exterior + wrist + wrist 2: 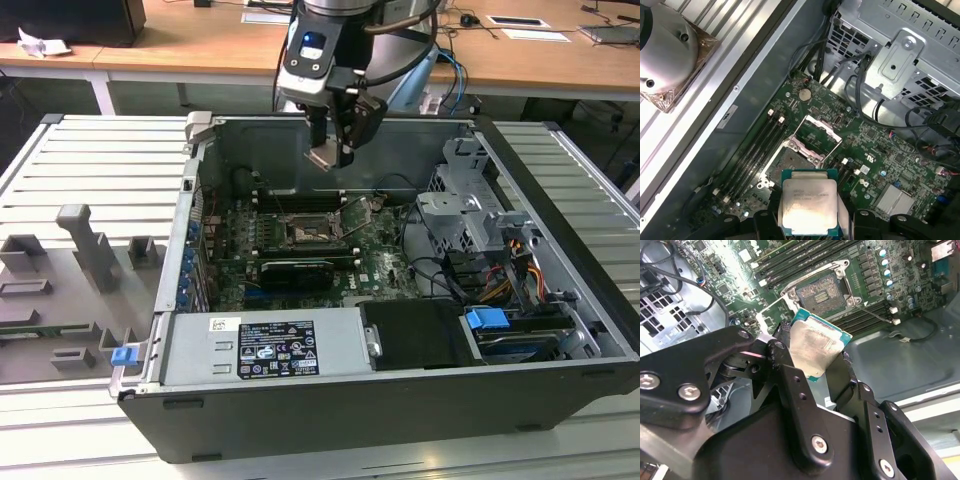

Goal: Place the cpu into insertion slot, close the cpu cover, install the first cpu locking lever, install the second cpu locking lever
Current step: 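Place the cpu into insertion slot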

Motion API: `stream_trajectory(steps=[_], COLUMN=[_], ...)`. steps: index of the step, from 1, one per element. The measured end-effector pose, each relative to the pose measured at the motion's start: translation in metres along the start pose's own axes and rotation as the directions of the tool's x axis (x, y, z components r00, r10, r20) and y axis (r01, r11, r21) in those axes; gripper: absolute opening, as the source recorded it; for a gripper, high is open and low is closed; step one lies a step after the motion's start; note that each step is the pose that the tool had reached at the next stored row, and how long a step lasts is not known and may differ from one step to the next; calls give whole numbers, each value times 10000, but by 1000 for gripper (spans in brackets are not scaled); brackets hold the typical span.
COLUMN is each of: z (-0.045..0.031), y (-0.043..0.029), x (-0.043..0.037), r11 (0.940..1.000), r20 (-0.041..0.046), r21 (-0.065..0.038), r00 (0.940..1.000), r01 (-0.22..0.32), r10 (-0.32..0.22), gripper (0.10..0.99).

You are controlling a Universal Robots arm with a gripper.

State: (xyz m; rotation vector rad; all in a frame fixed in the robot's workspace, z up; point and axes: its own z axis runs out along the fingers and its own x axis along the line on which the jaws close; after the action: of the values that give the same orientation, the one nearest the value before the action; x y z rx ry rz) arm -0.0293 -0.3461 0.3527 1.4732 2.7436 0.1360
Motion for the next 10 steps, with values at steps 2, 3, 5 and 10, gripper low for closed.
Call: stream_trajectory(steps=[2, 3, 5, 10], z=[4, 7, 11, 44], y=[-1, -1, -1, -4], x=[0, 0, 0, -1], r11=[9997, 9993, 9975, 9855], r20=[20, 32, 61, 149], r21=[-6, -11, -17, -45], r00=[9997, 9992, 9975, 9854], r01=[-234, -387, -704, -1697], r10=[234, 387, 704, 1698], gripper=[525, 525, 525, 525])
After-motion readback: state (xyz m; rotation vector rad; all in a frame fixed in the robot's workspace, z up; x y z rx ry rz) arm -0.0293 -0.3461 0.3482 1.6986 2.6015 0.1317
